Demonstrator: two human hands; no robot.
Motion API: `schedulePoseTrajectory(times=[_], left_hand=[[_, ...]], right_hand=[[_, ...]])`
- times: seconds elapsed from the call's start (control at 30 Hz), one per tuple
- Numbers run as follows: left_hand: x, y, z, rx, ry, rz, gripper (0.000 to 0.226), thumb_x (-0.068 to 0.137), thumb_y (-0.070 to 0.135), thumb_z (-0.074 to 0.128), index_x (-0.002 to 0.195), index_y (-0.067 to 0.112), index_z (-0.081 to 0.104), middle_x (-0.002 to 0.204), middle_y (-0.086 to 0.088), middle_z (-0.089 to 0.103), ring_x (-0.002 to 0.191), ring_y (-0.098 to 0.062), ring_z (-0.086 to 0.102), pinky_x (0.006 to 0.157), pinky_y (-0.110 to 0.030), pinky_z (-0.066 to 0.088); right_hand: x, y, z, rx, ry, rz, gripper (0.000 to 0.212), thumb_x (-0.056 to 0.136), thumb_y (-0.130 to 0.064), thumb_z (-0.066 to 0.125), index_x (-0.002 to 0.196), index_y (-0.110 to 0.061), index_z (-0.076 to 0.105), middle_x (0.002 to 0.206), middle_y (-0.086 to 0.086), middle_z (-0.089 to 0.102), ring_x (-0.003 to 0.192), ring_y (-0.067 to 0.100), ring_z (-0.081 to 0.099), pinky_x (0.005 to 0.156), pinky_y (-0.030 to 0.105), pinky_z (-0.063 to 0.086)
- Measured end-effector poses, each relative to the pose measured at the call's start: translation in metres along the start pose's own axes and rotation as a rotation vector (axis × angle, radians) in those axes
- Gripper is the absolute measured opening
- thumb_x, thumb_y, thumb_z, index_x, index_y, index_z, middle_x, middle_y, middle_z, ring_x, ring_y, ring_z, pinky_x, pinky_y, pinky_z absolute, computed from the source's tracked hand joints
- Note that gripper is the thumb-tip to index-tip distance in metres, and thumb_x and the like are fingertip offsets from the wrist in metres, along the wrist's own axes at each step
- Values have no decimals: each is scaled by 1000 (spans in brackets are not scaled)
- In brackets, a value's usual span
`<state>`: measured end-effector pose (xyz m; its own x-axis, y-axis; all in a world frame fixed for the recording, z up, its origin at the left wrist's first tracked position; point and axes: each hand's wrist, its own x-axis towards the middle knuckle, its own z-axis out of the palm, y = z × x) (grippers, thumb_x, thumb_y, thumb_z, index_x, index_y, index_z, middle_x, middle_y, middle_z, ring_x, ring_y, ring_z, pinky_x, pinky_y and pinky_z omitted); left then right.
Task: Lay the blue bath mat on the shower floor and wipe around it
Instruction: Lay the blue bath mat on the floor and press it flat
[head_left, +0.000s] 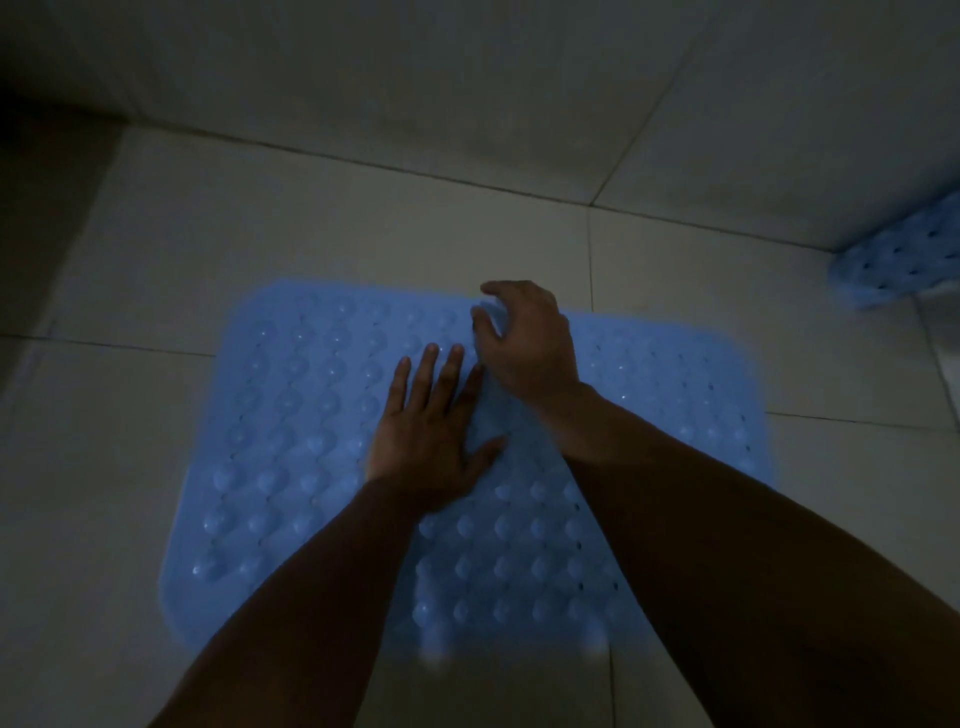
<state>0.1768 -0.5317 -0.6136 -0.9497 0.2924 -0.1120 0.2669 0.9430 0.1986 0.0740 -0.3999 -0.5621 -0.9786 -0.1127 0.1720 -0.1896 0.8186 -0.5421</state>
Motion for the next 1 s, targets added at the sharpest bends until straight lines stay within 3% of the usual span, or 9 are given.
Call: schedulePoseTrajectory(times=[0.1,0.2,0.27,0.3,0.37,0.5,0.57,0.67,1.0], left_hand=[[0,1,-4,-25,-116,9,112,79,95,13,161,21,-9,168,-9,-20,154,-32,-23,123,-59,-5],[11,-1,-31,-146,-255,-37,103,87,88,21,162,21,1,169,-9,-17,155,-31,-17,125,-56,-5],[21,-11,-64,-320,-304,-108,77,98,70,29,157,21,31,167,-12,19,154,-32,20,124,-51,20],[22,-22,-78,-382,-235,-160,63,102,61,34,149,22,44,157,-12,42,143,-32,41,116,-47,35],[17,-48,-97,-368,-22,-246,46,103,47,41,140,24,56,139,-9,62,127,-31,57,104,-44,48],[-15,-91,-97,-227,66,-342,41,102,32,48,138,16,59,137,-13,62,136,-34,47,105,-50,44],[-28,-105,-92,-155,95,-334,42,101,30,49,138,14,58,139,-13,61,140,-36,42,105,-52,43],[-40,-118,-82,-93,131,-323,45,98,32,46,138,13,59,141,-12,59,144,-36,39,104,-53,43],[-45,-136,-65,-53,138,-405,54,102,40,33,148,16,46,156,-12,44,154,-36,18,113,-55,34]], right_hand=[[-3,9,-2,-27,-12,-14,37,93,-37,58,122,-16,67,120,4,67,117,22,58,98,34,47],[2,-4,-20,-37,-154,22,40,95,-37,54,130,-19,60,127,5,63,123,26,53,101,42,46],[7,-18,-32,-59,-198,32,41,96,-35,53,134,-20,57,128,5,62,123,27,52,100,44,46],[7,-25,-35,-73,-209,30,41,96,-35,53,134,-20,57,127,5,62,122,27,53,99,44,46],[3,-40,-34,-81,-233,32,40,97,-35,52,134,-19,58,127,6,62,121,27,54,100,44,47],[-25,-70,-5,-119,-339,55,47,100,-36,48,144,-19,49,146,8,51,138,28,43,113,44,37],[-48,-82,22,-197,-441,-16,61,101,-43,42,154,-15,31,162,11,29,152,28,18,122,48,22],[-83,-87,63,-352,-499,-96,81,99,-61,27,159,-11,8,168,15,-2,155,30,-9,124,55,3],[-101,-86,84,-446,-406,-83,101,91,-80,16,159,-8,1,167,13,-13,154,27,-17,124,55,-2]])
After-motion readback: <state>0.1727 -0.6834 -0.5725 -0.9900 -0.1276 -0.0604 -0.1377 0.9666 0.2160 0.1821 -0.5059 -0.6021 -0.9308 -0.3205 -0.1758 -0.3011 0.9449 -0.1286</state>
